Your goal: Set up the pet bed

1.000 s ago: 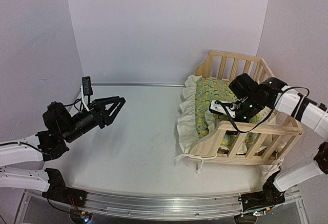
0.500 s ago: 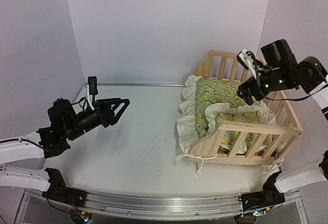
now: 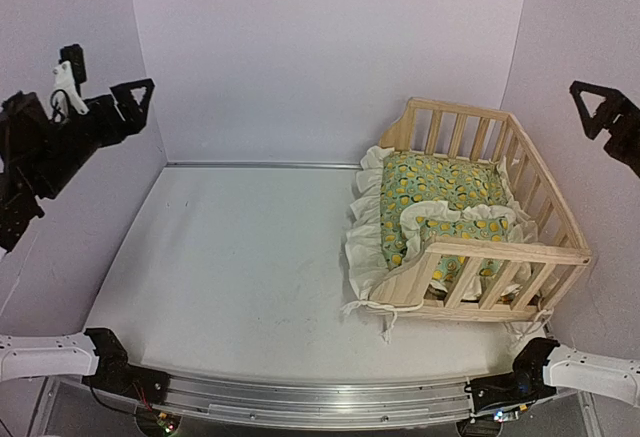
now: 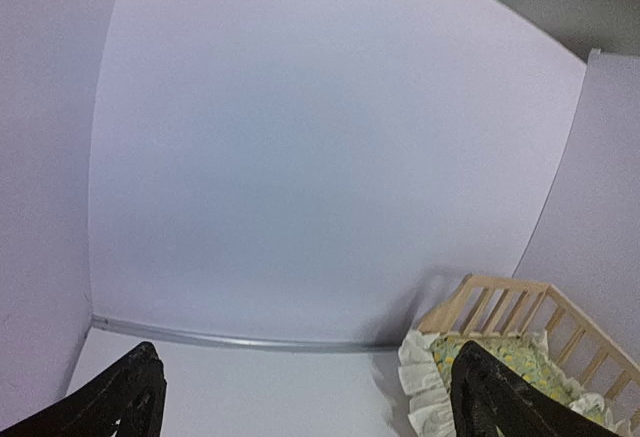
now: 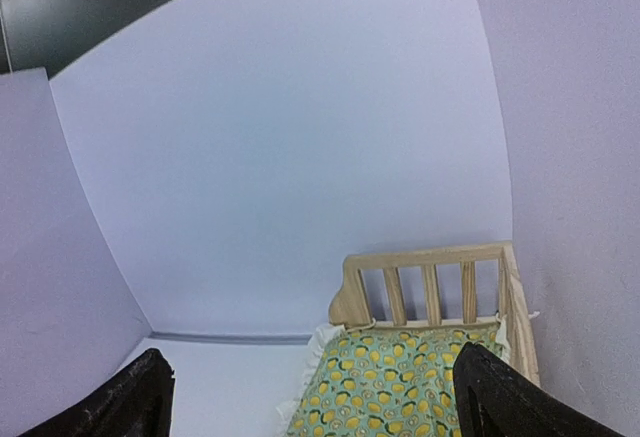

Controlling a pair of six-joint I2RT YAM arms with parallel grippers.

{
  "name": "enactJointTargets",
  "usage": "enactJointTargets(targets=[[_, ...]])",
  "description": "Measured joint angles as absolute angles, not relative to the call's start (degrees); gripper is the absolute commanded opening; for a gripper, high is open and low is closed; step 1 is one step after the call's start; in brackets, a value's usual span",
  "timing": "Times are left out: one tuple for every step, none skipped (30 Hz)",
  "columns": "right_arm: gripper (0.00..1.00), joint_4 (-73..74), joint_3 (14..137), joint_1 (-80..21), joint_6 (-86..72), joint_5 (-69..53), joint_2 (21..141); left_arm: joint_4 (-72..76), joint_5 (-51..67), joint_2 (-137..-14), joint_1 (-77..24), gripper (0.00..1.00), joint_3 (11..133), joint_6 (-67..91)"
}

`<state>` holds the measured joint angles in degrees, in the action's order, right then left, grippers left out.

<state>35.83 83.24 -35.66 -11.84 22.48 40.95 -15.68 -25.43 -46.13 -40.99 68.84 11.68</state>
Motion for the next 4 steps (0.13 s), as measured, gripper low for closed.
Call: enactJointTargets(targets=[[0.98, 35.0, 83.2, -35.7, -11.8, 22.9, 40.1, -16.5, -25.9, -45.3, -41.0, 0.99, 70.4, 10.7], [0.98, 34.3, 83.2, -35.7, -11.7, 23.2, 39.4, -17.0, -26.2, -44.3, -41.0, 0.99, 71.9, 9.7], [0.98, 33.9, 83.0, -35.7, -11.6, 23.3, 38.8, -17.2, -26.2, -43.7, -41.0, 0.99, 72.8, 9.0], [0.98, 33.1, 82.4, -35.7, -11.2, 23.2, 38.3, -17.5, -26.3, -43.2, -41.0, 0.99, 73.9, 8.5]])
